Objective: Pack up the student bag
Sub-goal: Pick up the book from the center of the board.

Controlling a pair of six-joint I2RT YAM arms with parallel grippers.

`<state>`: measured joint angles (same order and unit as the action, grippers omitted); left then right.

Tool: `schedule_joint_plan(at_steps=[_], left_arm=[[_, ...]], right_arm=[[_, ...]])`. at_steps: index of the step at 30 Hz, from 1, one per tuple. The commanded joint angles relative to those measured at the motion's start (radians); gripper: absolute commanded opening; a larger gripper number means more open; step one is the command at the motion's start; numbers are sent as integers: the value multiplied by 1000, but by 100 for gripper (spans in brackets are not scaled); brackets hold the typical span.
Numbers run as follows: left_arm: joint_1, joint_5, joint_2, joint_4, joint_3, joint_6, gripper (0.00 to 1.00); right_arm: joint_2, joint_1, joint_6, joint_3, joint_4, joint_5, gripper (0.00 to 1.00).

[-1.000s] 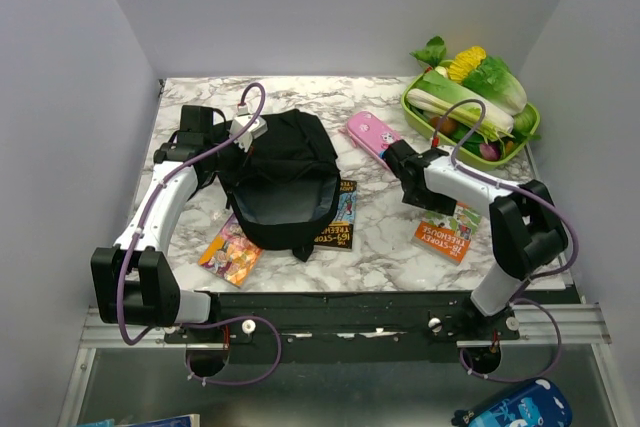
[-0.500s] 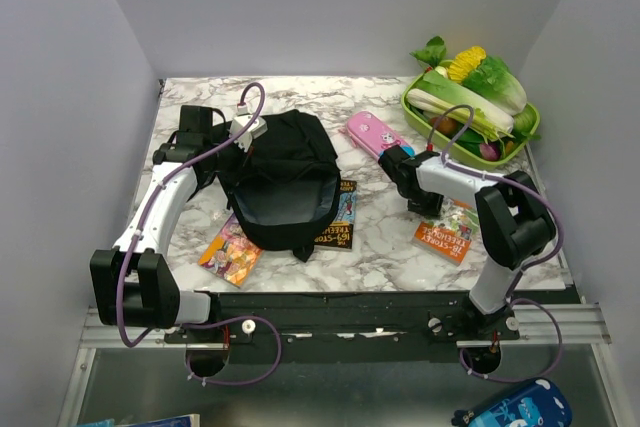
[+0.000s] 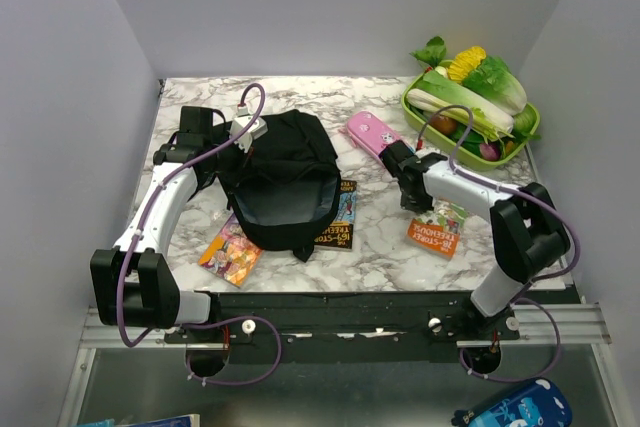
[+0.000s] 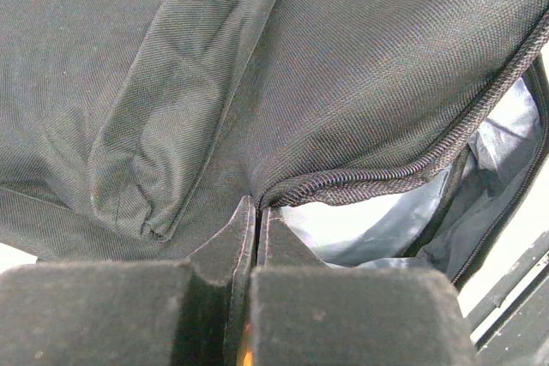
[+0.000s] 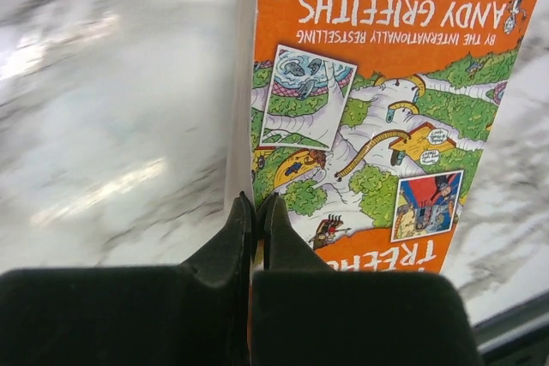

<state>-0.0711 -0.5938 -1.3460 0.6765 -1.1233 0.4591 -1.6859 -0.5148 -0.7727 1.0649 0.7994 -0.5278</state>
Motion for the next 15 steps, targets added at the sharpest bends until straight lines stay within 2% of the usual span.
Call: schedule_joint_plan(at_steps=[1,13,15], left_arm=[[7,-26,30,-20,0,-2,0],[7,-78,22,-8,-32,-27,0],[7,-84,21,-8,-38,-33,0]], right_arm=[[96,-85,59,61,-177,196,1],[362,-246,237,105,-109,218,1],[379,-272,266,142,-56,177,1]])
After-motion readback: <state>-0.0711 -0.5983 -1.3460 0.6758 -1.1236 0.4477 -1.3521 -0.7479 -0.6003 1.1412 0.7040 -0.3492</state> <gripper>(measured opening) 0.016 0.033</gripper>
